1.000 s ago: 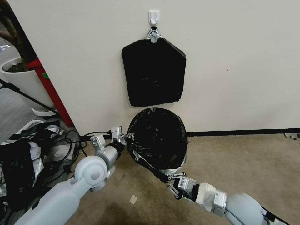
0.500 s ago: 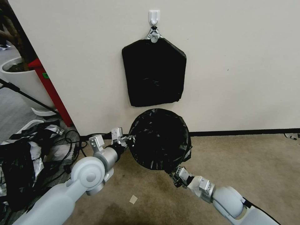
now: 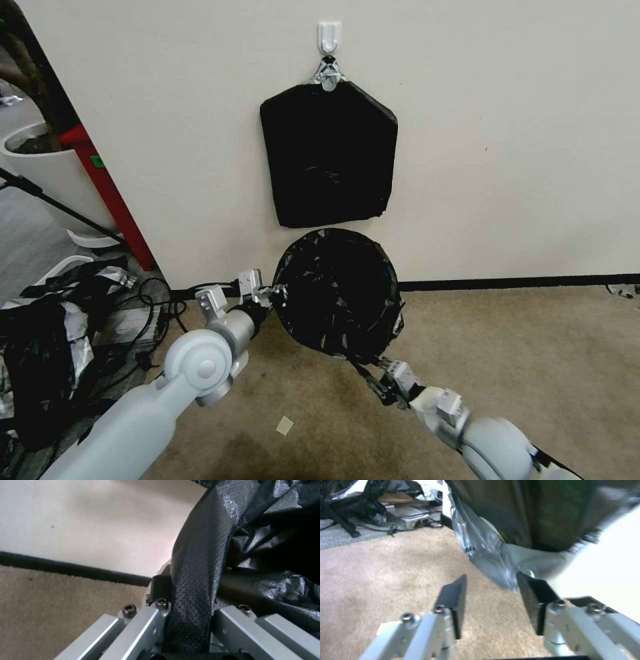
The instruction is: Place a trash bag onto the trash bin.
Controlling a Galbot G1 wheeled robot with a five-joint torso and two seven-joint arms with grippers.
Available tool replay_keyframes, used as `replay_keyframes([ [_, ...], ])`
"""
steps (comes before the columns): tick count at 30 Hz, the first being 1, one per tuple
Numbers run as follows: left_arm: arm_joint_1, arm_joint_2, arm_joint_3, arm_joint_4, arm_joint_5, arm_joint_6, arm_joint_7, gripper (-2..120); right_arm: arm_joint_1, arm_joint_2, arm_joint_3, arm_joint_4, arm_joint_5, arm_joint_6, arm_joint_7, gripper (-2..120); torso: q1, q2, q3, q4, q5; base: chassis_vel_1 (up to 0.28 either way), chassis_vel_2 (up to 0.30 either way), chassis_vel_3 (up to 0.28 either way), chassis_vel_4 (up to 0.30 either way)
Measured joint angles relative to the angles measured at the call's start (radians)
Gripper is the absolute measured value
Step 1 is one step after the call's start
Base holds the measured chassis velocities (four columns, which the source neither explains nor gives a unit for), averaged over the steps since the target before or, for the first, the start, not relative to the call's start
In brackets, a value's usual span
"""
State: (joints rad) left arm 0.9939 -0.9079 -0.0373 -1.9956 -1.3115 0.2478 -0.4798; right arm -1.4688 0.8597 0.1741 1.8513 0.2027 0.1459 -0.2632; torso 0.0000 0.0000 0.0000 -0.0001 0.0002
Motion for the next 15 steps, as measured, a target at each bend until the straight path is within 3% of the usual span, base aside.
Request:
replay_keyframes([
  [4,-0.003,-0.002,0.011,0.013,0.032,-0.015,0.002,3,-0.053,-0.013,0.052,0.033,0.005,0.004,0.002,52,0.000,0.000,0.000,0.0000,0.0000,0.000,0.000,0.000,0.000],
  [8,-0.003,0.018,0.044,0.025,0.135,-0.041,0.023,3,-0.177,-0.053,0.161,0.175,0.060,-0.038,0.021,65,0.000,0.000,0.000,0.0001,-0.0002,0.000,0.000,0.000,0.000],
  [11,-0.002,0.030,0.075,0.025,0.231,-0.050,0.033,3,-0.295,-0.093,0.247,0.343,0.146,-0.105,0.073,57,0.000,0.000,0.000,0.0002,-0.0003,0.000,0.000,0.000,0.000],
  [12,-0.002,0.030,0.075,0.025,0.231,-0.050,0.033,3,-0.295,-0.093,0.247,0.343,0.146,-0.105,0.073,57,0.000,0.000,0.000,0.0002,-0.0003,0.000,0.000,0.000,0.000],
  [15,-0.006,0.034,0.114,0.021,0.319,-0.053,0.036,3,-0.361,-0.114,0.295,0.477,0.211,-0.162,0.172,41,0.000,0.000,0.000,-0.0001,-0.0005,0.000,0.000,0.000,0.000],
])
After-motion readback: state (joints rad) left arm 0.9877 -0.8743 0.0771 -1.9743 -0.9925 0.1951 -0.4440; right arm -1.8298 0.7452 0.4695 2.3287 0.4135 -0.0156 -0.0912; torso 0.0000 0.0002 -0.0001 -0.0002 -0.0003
